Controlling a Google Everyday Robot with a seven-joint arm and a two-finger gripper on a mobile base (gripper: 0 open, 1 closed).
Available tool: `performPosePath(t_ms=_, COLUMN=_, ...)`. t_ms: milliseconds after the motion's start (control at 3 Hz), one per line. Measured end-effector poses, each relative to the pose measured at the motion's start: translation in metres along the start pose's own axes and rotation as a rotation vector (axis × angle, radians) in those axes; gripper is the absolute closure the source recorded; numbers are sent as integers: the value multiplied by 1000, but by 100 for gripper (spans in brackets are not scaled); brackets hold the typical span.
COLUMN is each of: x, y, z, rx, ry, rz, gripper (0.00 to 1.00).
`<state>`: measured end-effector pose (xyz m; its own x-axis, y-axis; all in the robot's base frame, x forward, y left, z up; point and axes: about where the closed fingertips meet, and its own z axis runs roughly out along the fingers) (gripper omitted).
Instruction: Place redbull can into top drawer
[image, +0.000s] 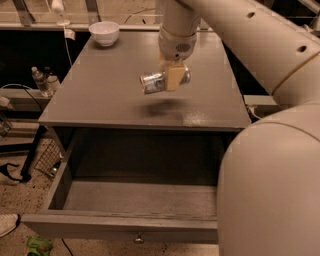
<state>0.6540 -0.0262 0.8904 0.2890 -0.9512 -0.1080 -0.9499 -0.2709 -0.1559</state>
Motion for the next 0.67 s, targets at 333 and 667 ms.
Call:
performPosePath(t_ms=333, x=28, y=36, z=-34, rx=38, ry=-8, rz=110, gripper=100)
performPosePath(t_ms=667, x=38, y=89, z=-41, rx=2, ry=-16, rz=203, gripper=100)
